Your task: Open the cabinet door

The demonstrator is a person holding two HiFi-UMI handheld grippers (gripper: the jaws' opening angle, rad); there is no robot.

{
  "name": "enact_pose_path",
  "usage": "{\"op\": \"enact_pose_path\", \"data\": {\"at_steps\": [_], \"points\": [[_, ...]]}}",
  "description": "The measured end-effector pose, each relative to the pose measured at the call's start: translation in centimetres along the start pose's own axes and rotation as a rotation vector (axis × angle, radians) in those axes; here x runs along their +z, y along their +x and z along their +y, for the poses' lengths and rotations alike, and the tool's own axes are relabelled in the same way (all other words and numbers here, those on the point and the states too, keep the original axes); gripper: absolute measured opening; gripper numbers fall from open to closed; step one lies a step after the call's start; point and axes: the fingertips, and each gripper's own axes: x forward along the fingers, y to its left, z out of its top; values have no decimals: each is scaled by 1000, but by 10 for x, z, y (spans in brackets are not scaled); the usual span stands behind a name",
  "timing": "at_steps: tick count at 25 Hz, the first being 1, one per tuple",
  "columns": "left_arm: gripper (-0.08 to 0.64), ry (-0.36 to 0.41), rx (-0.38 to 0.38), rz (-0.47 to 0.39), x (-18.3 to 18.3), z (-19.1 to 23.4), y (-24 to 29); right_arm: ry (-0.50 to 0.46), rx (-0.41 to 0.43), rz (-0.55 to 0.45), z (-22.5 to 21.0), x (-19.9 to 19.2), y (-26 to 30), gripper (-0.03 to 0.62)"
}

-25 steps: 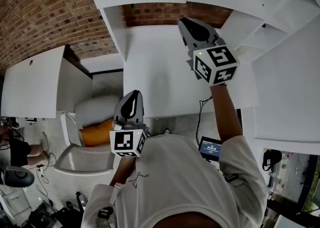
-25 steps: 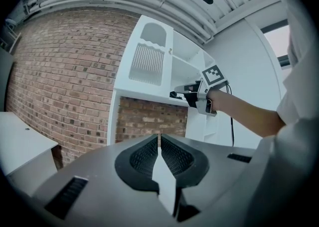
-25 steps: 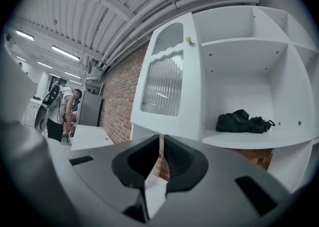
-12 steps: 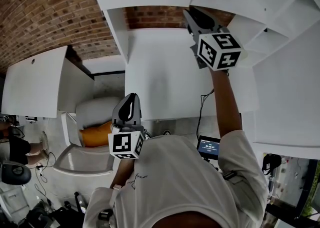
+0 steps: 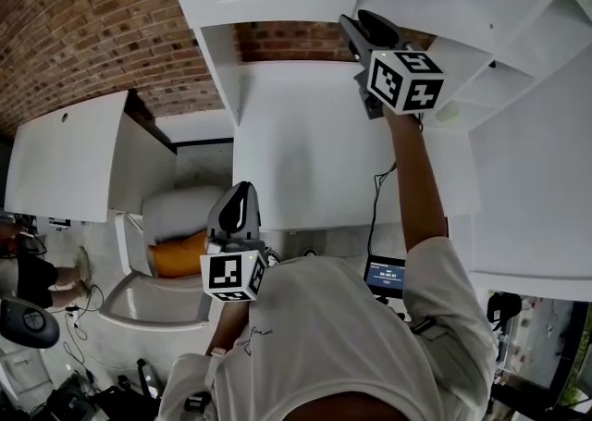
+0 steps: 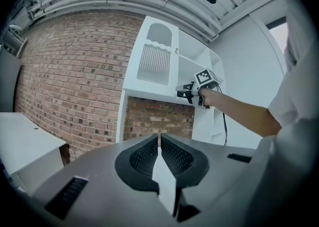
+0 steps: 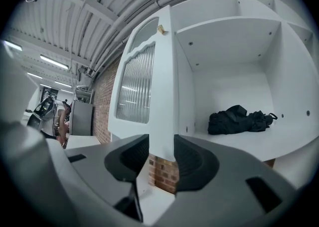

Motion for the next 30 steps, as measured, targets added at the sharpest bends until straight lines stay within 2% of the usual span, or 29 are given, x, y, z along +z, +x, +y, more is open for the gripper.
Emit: {"op": "enact_pose_path", "data": {"at_steps": [8, 14, 25, 30], "points": [[28, 4, 8, 7, 0, 0, 2, 96, 53, -9, -6, 0, 19, 229], [28, 0, 19, 13, 0, 2, 3, 116, 78, -11, -5, 0, 33, 245], [28, 12, 29, 29, -4, 10, 1, 45, -18, -6, 1, -1, 38, 275], [28, 26, 3, 24, -1, 5, 5, 29, -33, 12, 4, -2, 39, 275]]}}
